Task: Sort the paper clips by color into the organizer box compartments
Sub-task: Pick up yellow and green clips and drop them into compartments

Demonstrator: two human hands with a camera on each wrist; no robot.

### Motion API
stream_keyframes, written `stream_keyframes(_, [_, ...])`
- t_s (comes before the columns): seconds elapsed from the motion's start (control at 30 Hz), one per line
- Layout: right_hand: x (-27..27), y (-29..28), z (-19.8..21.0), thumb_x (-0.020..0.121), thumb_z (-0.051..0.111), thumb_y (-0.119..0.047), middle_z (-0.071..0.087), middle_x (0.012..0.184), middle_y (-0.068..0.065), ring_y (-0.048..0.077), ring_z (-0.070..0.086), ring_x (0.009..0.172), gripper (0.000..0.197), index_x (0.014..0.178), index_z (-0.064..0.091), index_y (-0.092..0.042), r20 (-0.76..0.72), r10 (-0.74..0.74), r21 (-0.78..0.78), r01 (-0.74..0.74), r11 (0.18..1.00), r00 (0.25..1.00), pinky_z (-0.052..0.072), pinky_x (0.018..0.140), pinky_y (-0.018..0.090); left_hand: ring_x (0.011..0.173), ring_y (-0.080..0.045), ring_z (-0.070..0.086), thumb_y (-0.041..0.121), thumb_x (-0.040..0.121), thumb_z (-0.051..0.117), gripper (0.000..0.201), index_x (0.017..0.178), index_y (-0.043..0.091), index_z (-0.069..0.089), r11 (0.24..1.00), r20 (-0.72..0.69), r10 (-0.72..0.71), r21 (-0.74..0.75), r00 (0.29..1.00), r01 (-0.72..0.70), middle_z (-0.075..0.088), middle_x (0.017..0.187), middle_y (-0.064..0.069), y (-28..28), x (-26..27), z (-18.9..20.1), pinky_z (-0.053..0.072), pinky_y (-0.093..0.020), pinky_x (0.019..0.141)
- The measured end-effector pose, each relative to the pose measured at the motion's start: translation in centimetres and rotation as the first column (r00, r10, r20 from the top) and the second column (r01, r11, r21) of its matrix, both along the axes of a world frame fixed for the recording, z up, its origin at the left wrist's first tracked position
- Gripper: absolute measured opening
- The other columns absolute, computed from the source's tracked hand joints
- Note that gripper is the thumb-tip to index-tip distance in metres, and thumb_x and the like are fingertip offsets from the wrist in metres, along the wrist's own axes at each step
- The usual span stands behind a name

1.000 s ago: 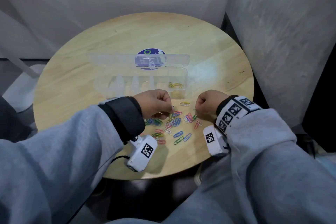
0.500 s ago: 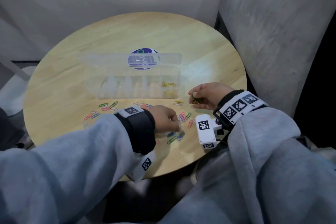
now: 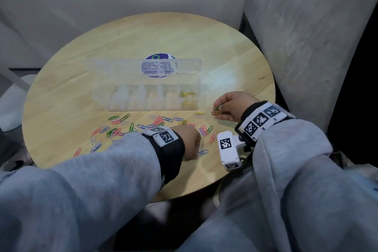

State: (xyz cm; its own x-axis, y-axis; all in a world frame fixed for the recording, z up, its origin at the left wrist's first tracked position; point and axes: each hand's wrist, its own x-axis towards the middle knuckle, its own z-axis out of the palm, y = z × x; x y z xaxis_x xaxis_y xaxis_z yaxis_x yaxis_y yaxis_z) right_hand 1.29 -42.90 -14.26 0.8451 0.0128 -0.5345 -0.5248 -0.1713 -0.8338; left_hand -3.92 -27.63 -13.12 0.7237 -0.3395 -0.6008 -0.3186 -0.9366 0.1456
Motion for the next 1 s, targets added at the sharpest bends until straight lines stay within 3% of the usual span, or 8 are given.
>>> stream_keyframes(0.2, [0.5, 0.2, -0.7, 0.089, 0.042, 0.009, 0.060, 0.071, 0.003, 0.014, 0.062, 0.070, 0.038, 0.064, 0.057, -0.015, 0.098, 0.042, -0.220, -0.020, 0.975, 0.994, 0.056, 0.064, 0.020, 0.064, -0.014, 0.051, 0.018, 0.085, 0.057, 0.005, 0.083, 0.022, 0.060, 0.998, -0.021, 0.038, -0.055, 0.999, -0.039, 0.051, 0.065, 0.008, 1.3, 0.7, -0.4, 0.033, -0.019, 0.048])
stream_keyframes(0.27, [0.6, 0.1, -0.7, 0.087, 0.044, 0.007, 0.063, 0.070, 0.001, 0.019, 0.063, 0.079, 0.039, 0.062, 0.058, -0.020, 0.143, 0.074, -0.284, -0.031, 0.958, 0.987, 0.055, 0.076, 0.031, 0.064, -0.013, 0.050, 0.020, 0.085, 0.056, 0.008, 0.078, 0.022, 0.058, 0.989, -0.028, 0.085, -0.120, 0.996, -0.088, 0.050, 0.063, 0.009, 2.0, 1.0, -0.3, 0.035, -0.018, 0.050])
stream_keyframes(0.33, [0.5, 0.1, -0.6, 0.086, 0.047, 0.007, 0.064, 0.068, -0.002, 0.017, 0.063, 0.076, 0.040, 0.062, 0.059, -0.023, 0.205, 0.111, -0.333, -0.037, 0.942, 0.972, 0.050, 0.075, 0.028, 0.061, -0.009, 0.049, 0.023, 0.086, 0.058, 0.016, 0.071, 0.023, 0.055, 0.954, -0.080, 0.172, -0.233, 0.982, -0.187, 0.051, 0.063, 0.011, 2.9, 1.8, -0.3, 0.036, -0.018, 0.055])
stream_keyframes(0.43, [0.2, 0.4, -0.2, 0.087, 0.048, 0.006, 0.064, 0.069, -0.002, 0.013, 0.064, 0.071, 0.039, 0.064, 0.059, -0.023, 0.279, 0.144, -0.319, -0.049, 0.946, 0.949, 0.049, 0.077, 0.023, 0.057, -0.010, 0.044, 0.023, 0.088, 0.060, 0.020, 0.069, 0.023, 0.054, 0.804, -0.246, 0.353, -0.413, 0.903, -0.427, 0.052, 0.065, 0.006, 4.0, 2.9, 0.0, 0.039, -0.021, 0.056])
stream_keyframes(0.57, [0.1, 0.9, 0.2, 0.092, 0.043, 0.009, 0.061, 0.072, 0.006, 0.006, 0.067, 0.056, 0.034, 0.069, 0.058, -0.012, 0.193, 0.075, -0.034, -0.070, 0.997, 0.978, 0.056, 0.063, 0.022, 0.047, -0.008, 0.048, 0.013, 0.095, 0.049, 0.023, 0.072, 0.015, 0.049, 0.432, -0.516, 0.493, -0.554, 0.700, -0.712, 0.052, 0.070, -0.004, 4.6, 3.3, 0.8, 0.040, -0.016, 0.044])
stream_keyframes(0.67, [-0.2, 1.1, 0.5, 0.094, 0.035, 0.012, 0.055, 0.073, 0.012, 0.016, 0.062, 0.066, 0.033, 0.073, 0.053, -0.006, 0.080, 0.034, 0.114, -0.043, 0.993, 0.996, 0.057, 0.054, 0.022, 0.040, -0.004, 0.054, 0.007, 0.098, 0.040, 0.025, 0.074, 0.010, 0.045, 0.180, -0.673, 0.458, -0.569, 0.580, -0.802, 0.056, 0.075, -0.009, 4.6, 3.4, 1.4, 0.043, -0.013, 0.040])
stream_keyframes(0.83, [-0.3, 1.3, 1.2, 0.092, 0.023, 0.015, 0.052, 0.074, 0.018, 0.024, 0.060, 0.066, 0.036, 0.071, 0.046, -0.003, -0.012, -0.135, 0.379, 0.130, 0.916, 0.991, 0.056, 0.049, 0.025, 0.040, -0.007, 0.054, 0.009, 0.099, 0.039, 0.026, 0.073, 0.013, 0.042, 0.046, -0.756, 0.438, -0.523, 0.487, -0.851, 0.059, 0.059, -0.005, 4.9, 3.5, 1.7, 0.043, -0.014, 0.041])
stream_keyframes(1.0, [-0.4, 1.3, 1.1, 0.091, 0.024, 0.014, 0.058, 0.079, 0.018, 0.022, 0.066, 0.068, 0.035, 0.071, 0.046, -0.005, -0.025, -0.115, 0.416, 0.115, 0.902, 0.993, 0.057, 0.057, 0.026, 0.039, -0.007, 0.048, 0.006, 0.098, 0.036, 0.026, 0.077, 0.016, 0.048, 0.036, -0.765, 0.450, -0.501, 0.462, -0.865, 0.053, 0.051, 0.001, 4.8, 3.5, 1.7, 0.039, -0.014, 0.041])
